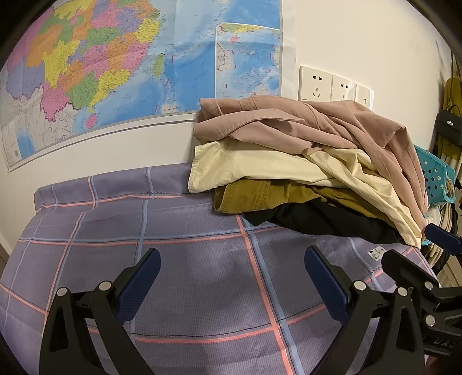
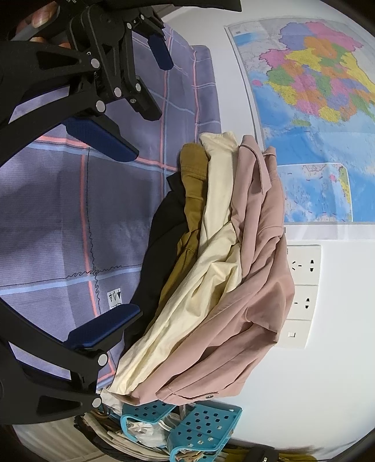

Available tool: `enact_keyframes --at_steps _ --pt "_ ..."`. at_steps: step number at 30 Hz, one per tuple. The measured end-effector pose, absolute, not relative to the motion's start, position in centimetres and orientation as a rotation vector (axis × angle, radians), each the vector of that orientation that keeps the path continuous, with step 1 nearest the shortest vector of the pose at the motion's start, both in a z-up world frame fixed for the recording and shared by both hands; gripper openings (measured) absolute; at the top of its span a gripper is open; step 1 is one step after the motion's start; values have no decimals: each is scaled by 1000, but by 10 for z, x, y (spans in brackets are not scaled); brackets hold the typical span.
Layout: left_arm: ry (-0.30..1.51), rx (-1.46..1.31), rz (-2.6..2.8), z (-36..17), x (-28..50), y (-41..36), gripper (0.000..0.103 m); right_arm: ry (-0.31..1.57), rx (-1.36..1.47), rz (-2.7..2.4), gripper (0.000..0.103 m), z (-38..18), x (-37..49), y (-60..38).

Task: Fold large clothes

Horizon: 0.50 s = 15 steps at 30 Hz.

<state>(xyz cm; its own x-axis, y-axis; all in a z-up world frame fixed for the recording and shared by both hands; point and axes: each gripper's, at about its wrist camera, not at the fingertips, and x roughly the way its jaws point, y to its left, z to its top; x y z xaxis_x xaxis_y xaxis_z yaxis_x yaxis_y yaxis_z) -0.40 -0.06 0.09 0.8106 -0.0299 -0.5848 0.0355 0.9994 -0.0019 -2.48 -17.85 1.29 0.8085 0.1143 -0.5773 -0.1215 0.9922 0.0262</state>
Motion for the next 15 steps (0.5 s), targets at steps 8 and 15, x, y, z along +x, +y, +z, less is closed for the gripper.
enact_keyframes --at_steps 8,15 --pt "625 12 -39 0 -3 -1 96 614 -10 127 98 13 -24 -180" --pt "624 14 -44 0 0 -2 96 608 -18 124 98 14 -20 -181"
